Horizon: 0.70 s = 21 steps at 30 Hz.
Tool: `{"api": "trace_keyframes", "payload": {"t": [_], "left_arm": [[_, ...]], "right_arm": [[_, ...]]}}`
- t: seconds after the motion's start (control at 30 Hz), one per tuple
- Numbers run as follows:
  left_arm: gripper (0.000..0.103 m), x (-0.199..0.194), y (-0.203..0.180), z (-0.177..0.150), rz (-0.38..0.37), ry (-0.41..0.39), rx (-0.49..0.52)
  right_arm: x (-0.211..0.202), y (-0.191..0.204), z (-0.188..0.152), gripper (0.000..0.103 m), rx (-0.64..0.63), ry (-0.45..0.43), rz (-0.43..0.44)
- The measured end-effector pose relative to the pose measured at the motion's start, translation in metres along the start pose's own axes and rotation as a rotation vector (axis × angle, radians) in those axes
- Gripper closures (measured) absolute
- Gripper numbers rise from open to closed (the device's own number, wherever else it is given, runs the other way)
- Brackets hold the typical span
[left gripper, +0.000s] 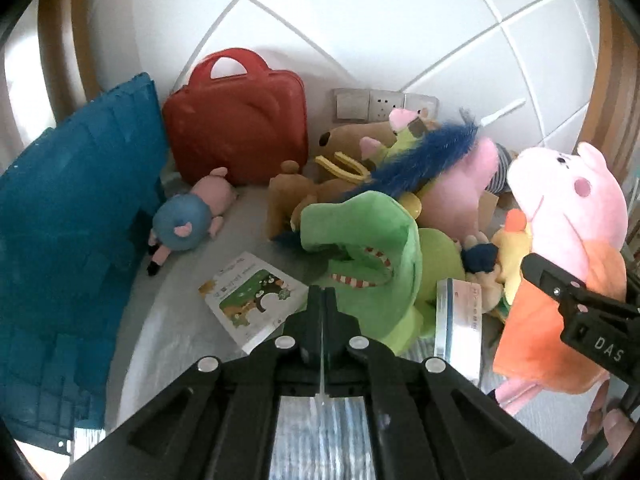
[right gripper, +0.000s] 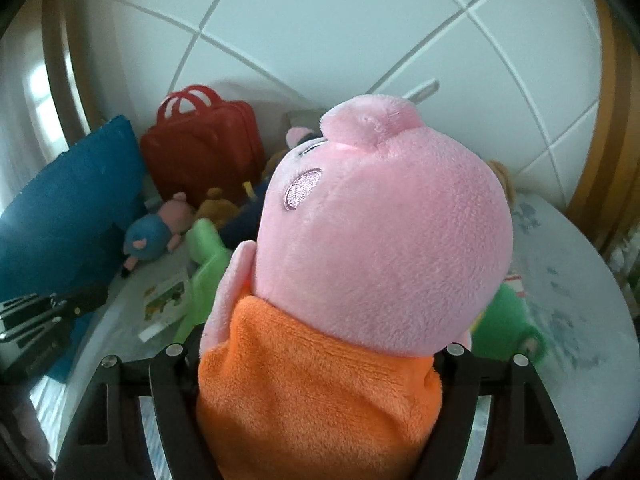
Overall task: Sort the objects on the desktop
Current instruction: 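Grasp the white-blue paracetamol box with the left tool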
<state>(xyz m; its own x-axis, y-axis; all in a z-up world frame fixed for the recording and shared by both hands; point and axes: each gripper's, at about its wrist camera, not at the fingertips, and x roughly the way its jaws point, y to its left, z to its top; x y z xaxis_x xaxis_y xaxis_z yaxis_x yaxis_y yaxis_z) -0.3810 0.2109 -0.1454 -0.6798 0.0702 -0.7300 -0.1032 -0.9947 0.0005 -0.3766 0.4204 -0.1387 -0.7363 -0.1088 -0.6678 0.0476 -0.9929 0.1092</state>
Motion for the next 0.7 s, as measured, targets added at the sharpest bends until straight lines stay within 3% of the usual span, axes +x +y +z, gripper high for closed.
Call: {"api": "trace_keyframes", "payload": {"t": [0.2,0.47,0.53,0.57,0.6,0.67,0.7], "left_arm": [[0.103,-0.002,-0.026,-0.016,-0.073,0.050,0.034],[0.100,0.035,-0.094,-0.049,-0.108,0.167,0.098],[0.090,0.048,-0.112,-0.058,-0.109,0.188,0.113],[0.076,0.052,-0.118,-0.061,-0.108,0.193,0.118],[0.055,0.056,-0.126,-0.065,-0.106,0.192,0.123],[0.031,0.063,-0.139,-0.069,-0.100,0.169,0.126],[0.029,0.066,-0.146,-0.071,-0.085,0.147,0.128]], "right_arm": [[-0.032,-0.014,-0.021,0.027,0.034,-0.011,-0.042],[-0.038,-0.056,-0.058,0.027,0.095,0.020,-0.067],[-0.036,-0.067,-0.066,0.027,0.104,0.024,-0.069],[-0.035,-0.076,-0.071,0.027,0.112,0.025,-0.076],[-0.036,-0.083,-0.076,0.027,0.117,0.025,-0.076],[-0.034,-0.094,-0.082,0.027,0.129,0.025,-0.080],[-0.032,-0.099,-0.084,0.027,0.136,0.025,-0.084]]}}
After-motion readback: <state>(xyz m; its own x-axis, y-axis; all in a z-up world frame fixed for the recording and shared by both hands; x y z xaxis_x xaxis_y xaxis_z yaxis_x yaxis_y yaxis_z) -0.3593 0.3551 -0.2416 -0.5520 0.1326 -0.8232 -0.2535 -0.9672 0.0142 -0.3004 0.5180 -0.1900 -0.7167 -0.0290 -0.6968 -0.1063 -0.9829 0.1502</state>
